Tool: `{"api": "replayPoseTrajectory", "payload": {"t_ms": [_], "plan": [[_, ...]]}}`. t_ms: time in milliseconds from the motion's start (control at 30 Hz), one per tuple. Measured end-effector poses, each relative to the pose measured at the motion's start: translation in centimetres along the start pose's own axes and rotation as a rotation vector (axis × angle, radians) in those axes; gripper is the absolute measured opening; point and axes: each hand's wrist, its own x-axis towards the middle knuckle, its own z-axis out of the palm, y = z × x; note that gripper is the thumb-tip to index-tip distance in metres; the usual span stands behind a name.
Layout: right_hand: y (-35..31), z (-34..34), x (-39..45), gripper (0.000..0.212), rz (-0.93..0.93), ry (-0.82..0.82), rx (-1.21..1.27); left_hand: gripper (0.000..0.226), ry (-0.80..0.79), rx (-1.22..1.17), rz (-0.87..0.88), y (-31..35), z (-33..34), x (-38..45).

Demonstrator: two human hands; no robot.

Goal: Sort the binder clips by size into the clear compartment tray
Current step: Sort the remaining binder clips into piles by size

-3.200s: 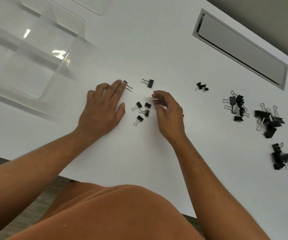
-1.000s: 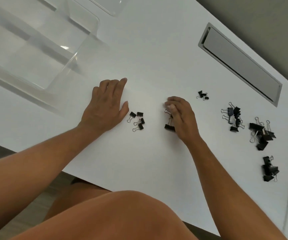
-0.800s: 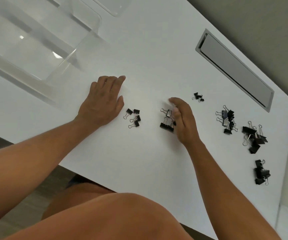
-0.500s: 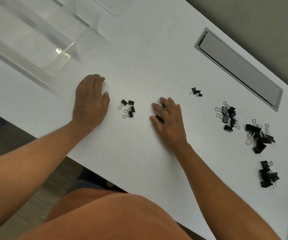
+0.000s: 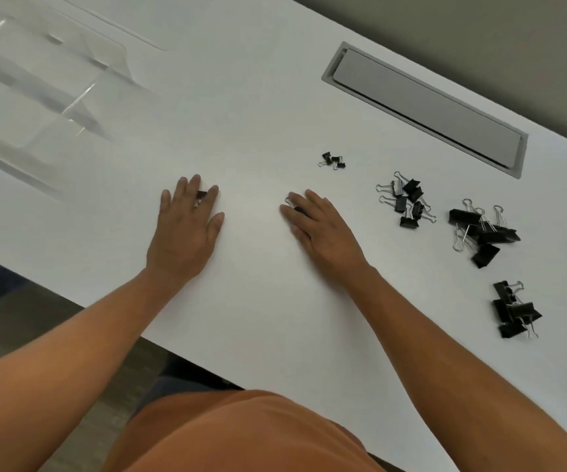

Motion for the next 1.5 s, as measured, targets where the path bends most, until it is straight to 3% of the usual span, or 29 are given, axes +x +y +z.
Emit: {"api": "replayPoseTrajectory", "payload": {"t_ms": [67,167,300,567,967,1167,1300,1500], "plan": [[0.9,-0.1,-0.6,0.037,0.035,0.110,0.030,0.051,0.025,-0.032,-0.019,1.1,0.6,0.3],[1.5,-0.2,-1.7,0.030,0.147,0.262,0.084,0.048,0.040,-0.038,0.112,4.1,1.6,1.2],[2.3,-0.8,-2.1,0.024,0.232,0.326,0.094,0.045,0.006,-0.151,0.213,10.0,3.0,3.2],[3.7,-1.9,-6.4,0.031,0.392,0.351,0.122,0.040,-0.033,-0.258,0.432,19.2,6.6,3.4],[4.0,-1.5,-10.1,0.026,0.365,0.463,0.011,0.034,0.080,-0.181,0.410,18.9,6.8,3.2],[3.6,-2.4,-10.3,0.026,0.340,0.542,0.002,0.051,0.110,-0.126,0.347,19.1,5.7,2.6],[1.9,-3.5,-12.5,0.024,0.497,0.693,0.109,0.068,0.014,-0.089,0.256,16.9,4.5,-1.4],[-1.2,-1.7,-21.0,0.051,0.691,0.563,0.163,0.079,-0.115,0.047,0.165,10.2,3.2,-8.3]]}}
